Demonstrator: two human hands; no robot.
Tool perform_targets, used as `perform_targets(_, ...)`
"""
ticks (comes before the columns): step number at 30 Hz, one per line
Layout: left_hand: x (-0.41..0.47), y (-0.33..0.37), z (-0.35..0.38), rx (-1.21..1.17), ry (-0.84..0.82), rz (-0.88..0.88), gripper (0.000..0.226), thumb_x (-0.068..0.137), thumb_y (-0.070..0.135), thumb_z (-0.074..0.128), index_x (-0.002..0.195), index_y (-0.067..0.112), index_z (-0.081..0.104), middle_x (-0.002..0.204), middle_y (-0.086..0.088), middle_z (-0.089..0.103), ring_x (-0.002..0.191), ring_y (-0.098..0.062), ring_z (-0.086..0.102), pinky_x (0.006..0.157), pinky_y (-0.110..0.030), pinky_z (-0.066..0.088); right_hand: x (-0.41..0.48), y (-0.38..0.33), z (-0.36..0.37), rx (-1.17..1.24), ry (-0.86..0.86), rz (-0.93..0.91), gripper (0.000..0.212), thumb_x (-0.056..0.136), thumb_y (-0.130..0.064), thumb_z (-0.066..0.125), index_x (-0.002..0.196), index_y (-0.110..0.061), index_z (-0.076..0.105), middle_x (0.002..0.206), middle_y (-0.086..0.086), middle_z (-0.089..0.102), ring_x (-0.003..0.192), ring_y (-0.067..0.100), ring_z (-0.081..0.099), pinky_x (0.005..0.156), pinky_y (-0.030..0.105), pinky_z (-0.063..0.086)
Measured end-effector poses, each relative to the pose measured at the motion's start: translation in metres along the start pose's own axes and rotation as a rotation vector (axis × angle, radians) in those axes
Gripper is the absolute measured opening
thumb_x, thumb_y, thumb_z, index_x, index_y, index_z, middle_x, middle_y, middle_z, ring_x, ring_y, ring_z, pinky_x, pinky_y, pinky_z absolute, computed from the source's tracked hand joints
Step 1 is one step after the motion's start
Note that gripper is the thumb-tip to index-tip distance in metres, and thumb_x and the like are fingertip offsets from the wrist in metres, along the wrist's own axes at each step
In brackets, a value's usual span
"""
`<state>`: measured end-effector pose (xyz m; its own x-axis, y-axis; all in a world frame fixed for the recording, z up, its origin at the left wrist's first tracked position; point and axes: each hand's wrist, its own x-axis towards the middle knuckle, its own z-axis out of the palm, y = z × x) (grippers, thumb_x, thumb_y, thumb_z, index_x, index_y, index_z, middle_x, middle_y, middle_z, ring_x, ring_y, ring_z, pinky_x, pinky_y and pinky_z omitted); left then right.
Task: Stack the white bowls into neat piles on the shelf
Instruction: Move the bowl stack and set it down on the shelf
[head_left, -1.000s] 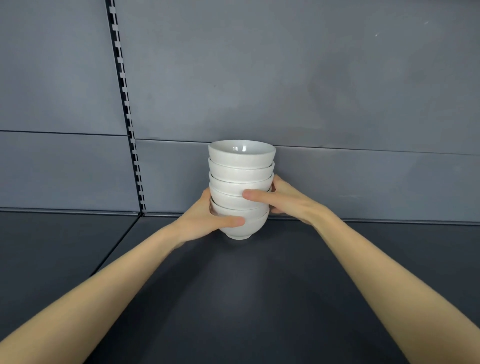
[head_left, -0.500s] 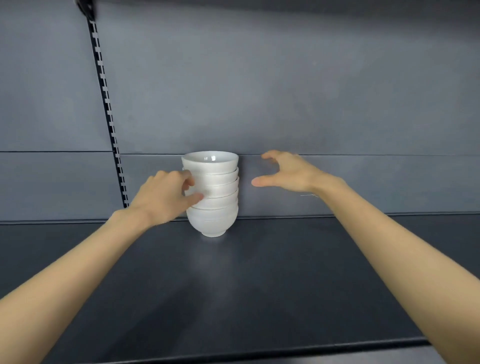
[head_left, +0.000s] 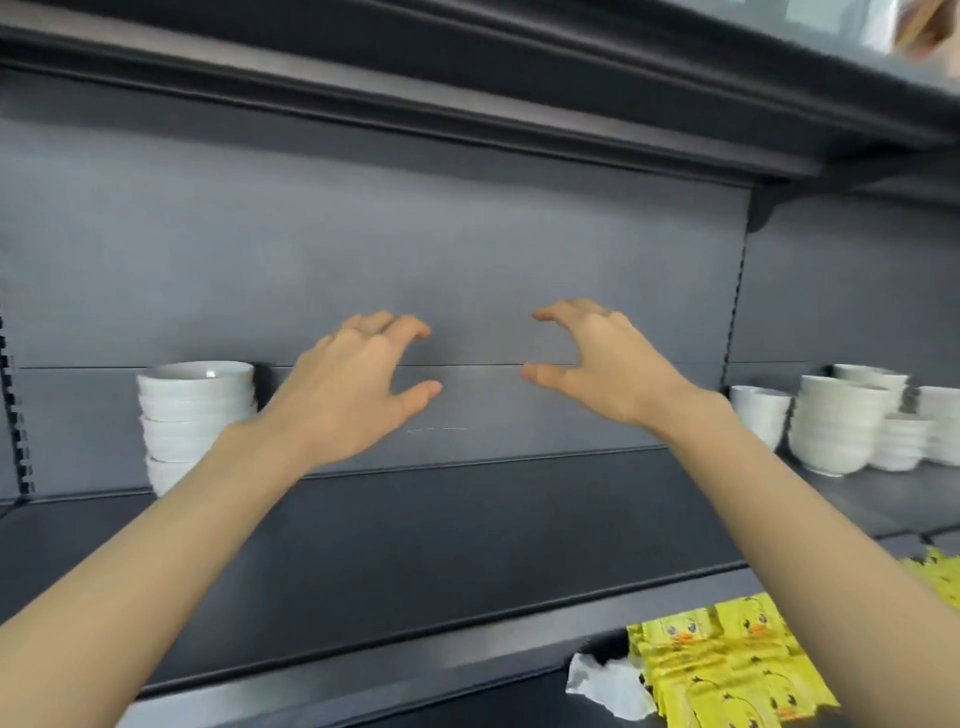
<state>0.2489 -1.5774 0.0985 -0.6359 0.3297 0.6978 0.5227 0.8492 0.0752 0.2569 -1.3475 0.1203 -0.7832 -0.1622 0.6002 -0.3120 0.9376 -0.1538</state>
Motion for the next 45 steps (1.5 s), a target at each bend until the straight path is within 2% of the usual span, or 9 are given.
perform_targets(6, 0.015, 0.105, 0.030, -0.082, 0.017, 0.137, 0.053, 0.091, 0.043, 0.053, 0.139, 0.023, 0.038, 0.135, 0.005, 0.045, 0.125, -0.017, 0.038, 0.099, -0.033, 0.035, -0.059, 0.082, -0.060, -0.108, 0.054, 0.093, 0.057, 0.088, -0.042, 0.062, 0.138, -0.020, 0.043, 0.143, -0.001, 0.042, 0.127, 0.030, 0.046, 0.102, 0.047, 0.040)
perform_targets(10, 0.040, 0.164, 0.060, -0.126, 0.014, 0.201, 0.055, 0.092, 0.043, 0.053, 0.140, 0.023, 0.037, 0.136, 0.005, 0.045, 0.123, -0.018, 0.040, 0.097, -0.035, 0.038, -0.085, 0.141, -0.084, -0.125, 0.084, 0.179, 0.057, 0.088, -0.040, 0.062, 0.138, -0.018, 0.044, 0.143, -0.001, 0.042, 0.129, 0.028, 0.044, 0.104, 0.046, 0.039)
perform_targets(16, 0.083, 0.241, 0.134, -0.196, -0.030, 0.283, 0.054, 0.093, 0.045, 0.049, 0.141, 0.027, 0.033, 0.136, 0.009, 0.042, 0.123, -0.014, 0.039, 0.093, -0.032, 0.039, -0.109, 0.237, -0.100, -0.191, 0.077, 0.278, 0.054, 0.090, -0.036, 0.061, 0.138, -0.016, 0.045, 0.144, 0.001, 0.041, 0.129, 0.024, 0.043, 0.098, 0.033, 0.038)
perform_targets(21, 0.134, 0.296, 0.200, -0.248, -0.067, 0.331, 0.054, 0.094, 0.044, 0.048, 0.142, 0.026, 0.031, 0.137, 0.009, 0.041, 0.125, -0.015, 0.039, 0.094, -0.031, 0.038, -0.108, 0.325, -0.108, -0.245, 0.038, 0.335, 0.056, 0.091, -0.035, 0.060, 0.140, -0.015, 0.042, 0.145, 0.002, 0.040, 0.129, 0.025, 0.042, 0.102, 0.039, 0.039)
perform_targets(27, 0.198, 0.361, 0.273, -0.324, -0.079, 0.360, 0.057, 0.092, 0.042, 0.053, 0.142, 0.024, 0.033, 0.138, 0.007, 0.043, 0.125, -0.016, 0.041, 0.095, -0.029, 0.035, -0.098, 0.424, -0.114, -0.257, 0.006, 0.385, 0.053, 0.091, -0.036, 0.059, 0.137, -0.014, 0.044, 0.141, 0.001, 0.043, 0.121, 0.024, 0.047, 0.096, 0.043, 0.044)
perform_targets(34, 0.243, 0.429, 0.352, -0.354, -0.161, 0.291, 0.056, 0.091, 0.041, 0.055, 0.141, 0.026, 0.034, 0.137, 0.007, 0.043, 0.120, -0.016, 0.044, 0.091, -0.032, 0.042, -0.093, 0.539, -0.109, -0.177, 0.006, 0.378, 0.058, 0.090, -0.037, 0.061, 0.141, -0.018, 0.041, 0.143, -0.003, 0.042, 0.115, 0.021, 0.052, 0.099, 0.043, 0.042)
perform_targets(39, 0.264, 0.471, 0.407, -0.359, -0.163, 0.149, 0.059, 0.089, 0.043, 0.058, 0.140, 0.027, 0.033, 0.138, 0.007, 0.044, 0.123, -0.018, 0.044, 0.093, -0.033, 0.040, -0.084, 0.623, -0.098, -0.067, -0.025, 0.304, 0.060, 0.090, -0.036, 0.062, 0.142, -0.019, 0.038, 0.145, -0.005, 0.041, 0.121, 0.016, 0.046, 0.093, 0.026, 0.033)
perform_targets(41, 0.270, 0.487, 0.428, -0.390, -0.175, 0.062, 0.064, 0.086, 0.045, 0.060, 0.141, 0.029, 0.032, 0.141, 0.008, 0.042, 0.127, -0.018, 0.043, 0.098, -0.038, 0.042, -0.079, 0.653, -0.095, 0.011, -0.055, 0.281, 0.062, 0.090, -0.035, 0.063, 0.143, -0.020, 0.036, 0.143, -0.003, 0.043, 0.123, 0.015, 0.044, 0.093, 0.025, 0.034)
perform_targets(45, 0.275, 0.507, 0.457, -0.478, -0.196, -0.120, 0.072, 0.080, 0.050, 0.065, 0.140, 0.033, 0.029, 0.142, 0.007, 0.041, 0.126, -0.019, 0.045, 0.100, -0.040, 0.042, -0.067, 0.697, -0.082, 0.220, -0.068, 0.250, 0.069, 0.087, -0.031, 0.068, 0.144, -0.019, 0.032, 0.136, 0.003, 0.046, 0.119, 0.018, 0.047, 0.081, 0.013, 0.030)
